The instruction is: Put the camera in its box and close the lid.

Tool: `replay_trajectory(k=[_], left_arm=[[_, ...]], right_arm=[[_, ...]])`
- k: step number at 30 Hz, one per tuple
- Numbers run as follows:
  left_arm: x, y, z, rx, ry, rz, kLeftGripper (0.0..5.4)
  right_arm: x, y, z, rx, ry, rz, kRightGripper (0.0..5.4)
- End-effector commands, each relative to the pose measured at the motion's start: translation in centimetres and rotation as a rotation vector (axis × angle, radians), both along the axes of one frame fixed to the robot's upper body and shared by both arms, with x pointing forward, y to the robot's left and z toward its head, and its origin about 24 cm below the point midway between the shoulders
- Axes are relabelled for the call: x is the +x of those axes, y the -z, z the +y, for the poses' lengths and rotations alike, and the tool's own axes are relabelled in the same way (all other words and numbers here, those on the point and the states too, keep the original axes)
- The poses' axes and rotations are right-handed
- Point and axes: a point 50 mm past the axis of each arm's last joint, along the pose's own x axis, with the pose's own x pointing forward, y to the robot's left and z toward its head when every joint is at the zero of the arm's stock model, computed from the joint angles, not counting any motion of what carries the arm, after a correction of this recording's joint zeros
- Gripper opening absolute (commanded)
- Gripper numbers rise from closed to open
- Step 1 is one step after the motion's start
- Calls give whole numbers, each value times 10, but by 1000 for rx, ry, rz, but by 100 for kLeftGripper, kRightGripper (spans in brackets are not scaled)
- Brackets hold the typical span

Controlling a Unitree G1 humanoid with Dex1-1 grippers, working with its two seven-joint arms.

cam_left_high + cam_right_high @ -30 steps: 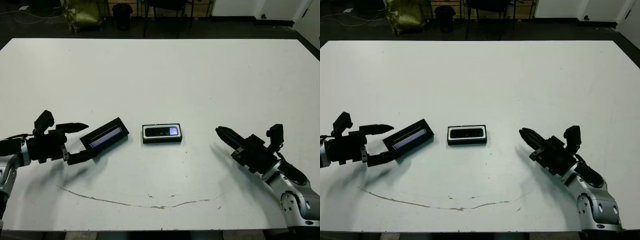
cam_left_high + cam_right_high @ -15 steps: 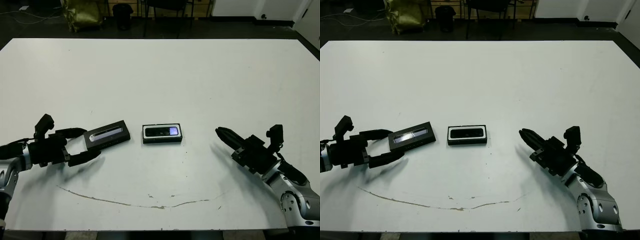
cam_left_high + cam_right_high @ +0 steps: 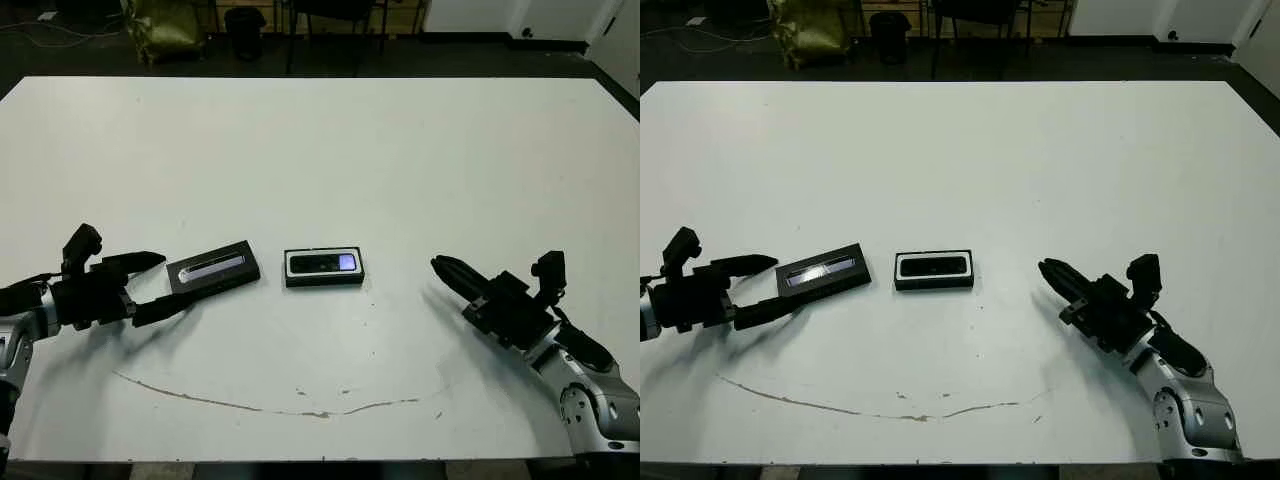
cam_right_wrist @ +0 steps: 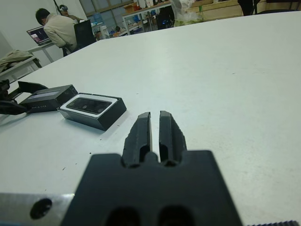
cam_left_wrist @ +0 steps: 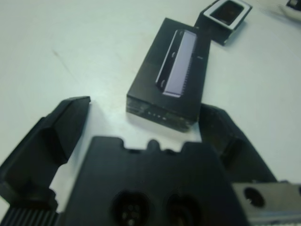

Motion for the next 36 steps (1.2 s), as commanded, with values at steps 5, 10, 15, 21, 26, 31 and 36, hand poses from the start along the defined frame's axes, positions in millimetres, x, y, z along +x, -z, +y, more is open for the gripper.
replay_trajectory(k=[5, 10, 15, 21, 26, 31, 36], left_arm=[[2, 0, 3, 74, 46, 10, 539], [3, -1, 0, 106, 95, -25, 539], [3, -2, -3, 117, 131, -42, 539], [6, -2, -6, 114, 162, -53, 539], [9, 0, -8, 120, 168, -53, 539], [10, 0, -8, 94, 165, -23, 539], [13, 2, -9, 114, 171, 10, 539]], right_arm=[[-1, 5, -2, 3, -1, 20, 0], [-2, 5, -2, 1, 5, 13, 0], [-2, 4, -2, -20, 16, 21, 0], [-1, 4, -3, -18, 4, 9, 0], [-2, 5, -3, 15, -4, 20, 0], [-2, 5, -3, -5, 0, 12, 0], [-2, 5, -3, 0, 17, 35, 0]])
